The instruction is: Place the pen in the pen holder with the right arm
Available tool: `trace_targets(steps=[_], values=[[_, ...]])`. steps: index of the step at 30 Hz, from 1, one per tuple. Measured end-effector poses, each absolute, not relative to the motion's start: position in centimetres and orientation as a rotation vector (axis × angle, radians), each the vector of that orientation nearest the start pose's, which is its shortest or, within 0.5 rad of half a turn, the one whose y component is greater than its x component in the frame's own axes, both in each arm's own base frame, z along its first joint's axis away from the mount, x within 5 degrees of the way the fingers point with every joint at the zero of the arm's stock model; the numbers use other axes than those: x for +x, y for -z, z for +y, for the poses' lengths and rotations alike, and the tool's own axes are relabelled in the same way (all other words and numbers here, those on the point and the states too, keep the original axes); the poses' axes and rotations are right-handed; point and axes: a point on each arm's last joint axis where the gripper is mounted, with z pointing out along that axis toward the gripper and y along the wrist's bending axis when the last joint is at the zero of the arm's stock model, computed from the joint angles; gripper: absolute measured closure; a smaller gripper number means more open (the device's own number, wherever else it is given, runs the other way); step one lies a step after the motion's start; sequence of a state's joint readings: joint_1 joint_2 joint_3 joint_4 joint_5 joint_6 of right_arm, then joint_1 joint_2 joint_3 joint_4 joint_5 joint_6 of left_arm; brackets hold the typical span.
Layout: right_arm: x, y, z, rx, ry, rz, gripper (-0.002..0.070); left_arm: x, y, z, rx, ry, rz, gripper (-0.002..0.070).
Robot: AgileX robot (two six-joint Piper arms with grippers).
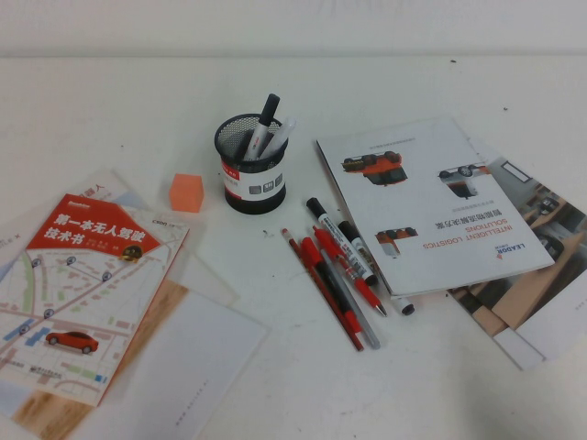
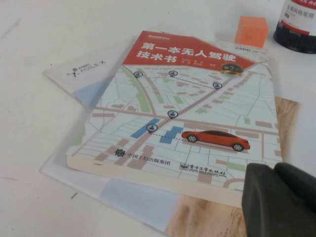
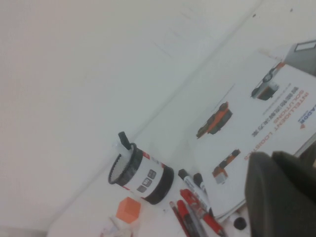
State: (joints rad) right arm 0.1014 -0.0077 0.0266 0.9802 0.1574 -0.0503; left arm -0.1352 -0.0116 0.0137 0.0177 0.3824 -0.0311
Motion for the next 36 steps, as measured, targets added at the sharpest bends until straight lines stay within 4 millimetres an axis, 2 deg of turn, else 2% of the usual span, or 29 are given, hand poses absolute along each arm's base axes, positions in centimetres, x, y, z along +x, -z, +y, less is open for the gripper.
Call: trace_targets(steps=[13,15,20,24,28,32,33,36], values=[[5.4,-19.7,1.9,0.505,-0.860,1.589,0.0696,5.2,-17.5,-0.6,0.108,0.097,1.866,0.0676],[5.2,-20.8,2.1,0.423,-0.831,1.595,0.0696,5.2,-17.5,-0.6,0.108,0.097,1.866,0.0676],[5.7,-25.5,2.5,0.237,-0.698,1.660,0.0696,5.2,-17.5,-0.6,0.108,0.097,1.866,0.0676],[8.0,-29.3,3.3,0.071,-0.588,1.863,0.0696,5.2,-17.5,-0.6,0.108,0.097,1.866,0.0676],[12.0,-31.5,4.1,-0.072,-0.531,2.155,0.0696,5.2,-17.5,-0.6,0.108,0.097,1.866,0.0676],[16.3,-32.2,5.1,-0.249,-0.537,2.439,0.0696,5.2,-17.5,-0.6,0.108,0.097,1.866,0.0676],[16.8,-32.0,5.3,-0.283,-0.546,2.491,0.0696,5.2,-17.5,-0.6,0.108,0.097,1.866,0.0676],[20.3,-31.3,6.6,-0.461,-0.579,2.664,0.0696,5.2,-17.5,-0.6,0.108,0.097,1.866,0.0676]])
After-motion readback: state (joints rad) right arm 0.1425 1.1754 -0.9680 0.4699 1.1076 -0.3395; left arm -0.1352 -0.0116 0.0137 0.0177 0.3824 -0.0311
